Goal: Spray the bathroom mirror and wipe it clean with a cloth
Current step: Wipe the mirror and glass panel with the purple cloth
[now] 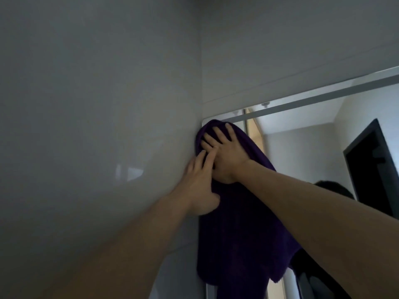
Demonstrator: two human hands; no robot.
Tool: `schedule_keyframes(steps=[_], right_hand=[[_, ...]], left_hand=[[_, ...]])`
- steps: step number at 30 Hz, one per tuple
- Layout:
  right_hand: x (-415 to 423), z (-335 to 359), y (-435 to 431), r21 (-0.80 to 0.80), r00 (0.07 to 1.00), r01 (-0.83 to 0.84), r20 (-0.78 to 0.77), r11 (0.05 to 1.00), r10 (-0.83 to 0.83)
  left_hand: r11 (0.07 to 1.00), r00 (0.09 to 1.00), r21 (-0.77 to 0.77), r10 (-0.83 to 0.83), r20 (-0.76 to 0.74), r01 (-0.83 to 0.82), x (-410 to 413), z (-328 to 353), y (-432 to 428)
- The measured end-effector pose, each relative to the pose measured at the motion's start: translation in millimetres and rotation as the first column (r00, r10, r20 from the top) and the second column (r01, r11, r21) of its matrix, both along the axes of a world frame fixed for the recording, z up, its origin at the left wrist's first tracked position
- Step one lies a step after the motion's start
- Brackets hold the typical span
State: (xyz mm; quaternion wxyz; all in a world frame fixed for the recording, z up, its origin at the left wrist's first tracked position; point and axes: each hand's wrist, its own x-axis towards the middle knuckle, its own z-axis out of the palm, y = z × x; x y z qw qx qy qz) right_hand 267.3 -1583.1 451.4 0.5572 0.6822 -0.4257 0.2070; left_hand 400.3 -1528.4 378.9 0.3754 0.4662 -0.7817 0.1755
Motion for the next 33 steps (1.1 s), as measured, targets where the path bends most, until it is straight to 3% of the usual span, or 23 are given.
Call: schedule_keyframes(steps=[3, 8, 12, 15, 21, 25, 27, 30, 33], right_hand=[[-11, 7, 5, 0.04, 0.998, 0.016, -0.059, 0.999, -0.013], [0, 31, 3, -0.007, 0.989, 0.142, 0.052, 0.99, -0.141], [10, 35, -5, -0.07, 0.985, 0.153, 0.086, 0.986, -0.147], [10, 28, -6, -0.073, 0.989, 0.136, 0.072, 0.988, -0.131], [4, -44, 5, 0.012, 0.999, 0.041, 0.014, 0.999, -0.041], [-19, -111, 15, 0.093, 0.995, -0.032, -0.091, 0.995, 0.04], [-41, -131, 25, 0.13, 0.983, -0.014, -0.18, 0.991, 0.037], [-78, -138, 44, 0.145, 0.96, 0.007, -0.279, 0.989, 0.034], [-115, -137, 56, 0.027, 0.995, 0.015, -0.103, 1.0, -0.012]], left_hand=[[1.0, 1.0, -0.015, 0.005, -0.004, -0.005, 1, -1, -2], [0.999, 1.0, -0.036, -0.007, 0.021, 0.008, -3, -5, -3], [0.992, 0.997, -0.124, 0.036, 0.066, -0.028, -3, -13, -9], [0.996, 1.0, -0.09, -0.017, 0.009, 0.018, -4, -13, -8], [0.991, 0.976, -0.067, -0.127, -0.175, 0.117, -5, -8, 1], [0.994, 0.973, -0.074, -0.094, -0.209, 0.08, -7, -10, 5], [0.995, 0.985, -0.067, -0.079, -0.151, 0.07, -6, -11, 7], [0.997, 0.997, -0.077, -0.012, 0.073, 0.018, -2, -15, 10], [0.985, 0.945, -0.14, 0.136, 0.296, -0.098, -4, -25, 4]])
